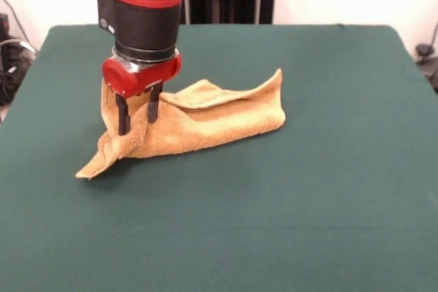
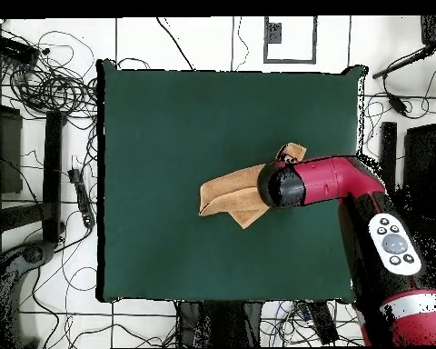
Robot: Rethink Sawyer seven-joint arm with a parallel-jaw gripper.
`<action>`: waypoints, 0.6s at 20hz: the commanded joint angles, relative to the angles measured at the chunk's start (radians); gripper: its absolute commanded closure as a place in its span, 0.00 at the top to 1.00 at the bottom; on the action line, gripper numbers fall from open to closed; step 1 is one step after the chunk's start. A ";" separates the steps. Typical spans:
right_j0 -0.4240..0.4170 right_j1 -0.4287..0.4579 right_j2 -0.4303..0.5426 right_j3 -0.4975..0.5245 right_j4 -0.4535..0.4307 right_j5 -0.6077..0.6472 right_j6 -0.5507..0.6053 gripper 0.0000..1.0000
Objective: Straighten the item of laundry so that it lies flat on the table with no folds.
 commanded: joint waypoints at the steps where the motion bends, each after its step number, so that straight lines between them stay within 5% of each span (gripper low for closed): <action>1: -0.105 -0.001 0.081 0.063 0.136 -0.003 0.034 1.00; 12: -0.102 -0.050 0.062 0.096 0.178 0.001 0.039 1.00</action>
